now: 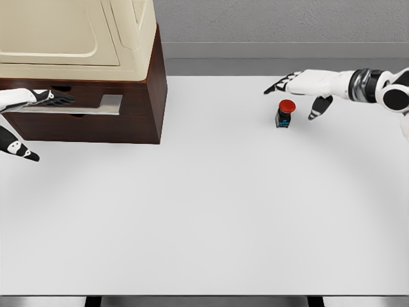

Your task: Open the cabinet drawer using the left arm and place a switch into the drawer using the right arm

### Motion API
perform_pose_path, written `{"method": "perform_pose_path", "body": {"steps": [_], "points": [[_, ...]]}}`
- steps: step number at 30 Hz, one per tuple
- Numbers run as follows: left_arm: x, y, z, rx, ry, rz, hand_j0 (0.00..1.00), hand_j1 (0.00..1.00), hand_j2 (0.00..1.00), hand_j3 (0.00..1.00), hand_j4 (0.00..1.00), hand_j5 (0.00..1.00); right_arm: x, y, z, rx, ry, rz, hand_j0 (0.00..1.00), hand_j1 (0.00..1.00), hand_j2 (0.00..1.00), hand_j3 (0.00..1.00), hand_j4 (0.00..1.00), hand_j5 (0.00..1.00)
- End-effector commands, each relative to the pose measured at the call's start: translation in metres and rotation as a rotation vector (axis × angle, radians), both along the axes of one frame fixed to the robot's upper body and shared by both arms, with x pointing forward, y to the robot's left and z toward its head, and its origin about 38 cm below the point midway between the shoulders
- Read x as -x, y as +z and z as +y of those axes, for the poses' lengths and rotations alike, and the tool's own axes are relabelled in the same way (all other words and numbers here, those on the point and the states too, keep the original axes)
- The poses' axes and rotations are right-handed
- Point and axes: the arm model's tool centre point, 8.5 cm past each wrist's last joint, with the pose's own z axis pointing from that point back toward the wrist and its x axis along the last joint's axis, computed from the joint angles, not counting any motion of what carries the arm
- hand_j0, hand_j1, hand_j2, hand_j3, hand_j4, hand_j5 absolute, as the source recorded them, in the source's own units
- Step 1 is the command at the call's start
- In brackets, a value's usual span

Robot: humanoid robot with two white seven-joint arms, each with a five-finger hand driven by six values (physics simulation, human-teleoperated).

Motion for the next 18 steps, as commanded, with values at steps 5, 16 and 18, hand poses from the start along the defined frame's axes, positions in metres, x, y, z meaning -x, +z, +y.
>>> {"method": "perform_pose_path", "body": {"steps": [5,16,18], "points": [[-0.003,-0.005,0.002,-0.011,0.027,0.016,1.00,1.00,1.00,1.00,1.00,1.00,-0.005,-0.010,0.002,-0.004,-0.022,0.027,1.00,1.00,1.00,1.00,1.00,1.00],[-0.010,-0.011,0.013,-0.036,0.072,-0.006,1.00,1.00,1.00,1.00,1.00,1.00,-0.005,-0.018,0.011,0.030,-0.001,0.048,1.00,1.00,1.00,1.00,1.00,1.00],[-0.011,-0.013,0.012,-0.048,0.072,-0.009,1.00,1.00,1.00,1.00,1.00,1.00,-0.006,-0.017,0.010,0.030,-0.003,0.046,1.00,1.00,1.00,1.00,1.00,1.00]]}}
